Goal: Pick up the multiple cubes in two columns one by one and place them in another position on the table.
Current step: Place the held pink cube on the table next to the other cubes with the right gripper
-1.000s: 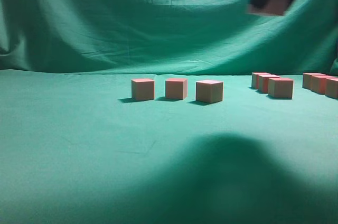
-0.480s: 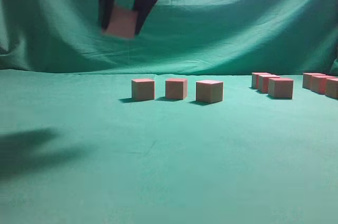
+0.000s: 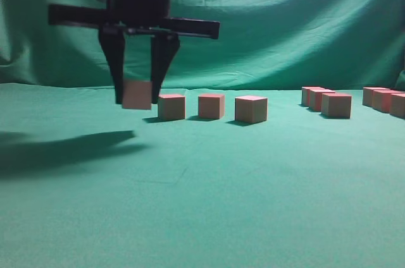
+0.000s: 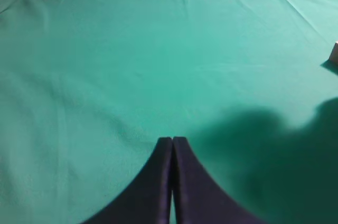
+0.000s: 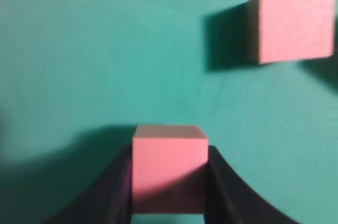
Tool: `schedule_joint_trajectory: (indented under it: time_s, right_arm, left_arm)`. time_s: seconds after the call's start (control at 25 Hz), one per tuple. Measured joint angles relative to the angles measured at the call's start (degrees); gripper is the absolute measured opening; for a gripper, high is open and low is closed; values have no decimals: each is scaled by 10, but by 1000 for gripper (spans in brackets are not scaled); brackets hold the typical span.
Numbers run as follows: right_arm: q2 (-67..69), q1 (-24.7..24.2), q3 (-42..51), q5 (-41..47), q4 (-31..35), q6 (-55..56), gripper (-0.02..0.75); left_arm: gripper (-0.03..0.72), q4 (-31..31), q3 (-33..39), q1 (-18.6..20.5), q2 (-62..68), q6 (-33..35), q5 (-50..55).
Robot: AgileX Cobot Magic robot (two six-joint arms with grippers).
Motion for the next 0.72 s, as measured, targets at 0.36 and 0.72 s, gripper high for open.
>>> schedule_joint_trajectory:
  time_s: [0.36,0.72]
  right_arm:
    - [25,15,-14,-46,-59,86,256]
    - [40,22,-14,-48,-105,129,256]
  left_arm:
    - [0,0,0,0,0,0,0]
    - [0,0,0,0,0,0,0]
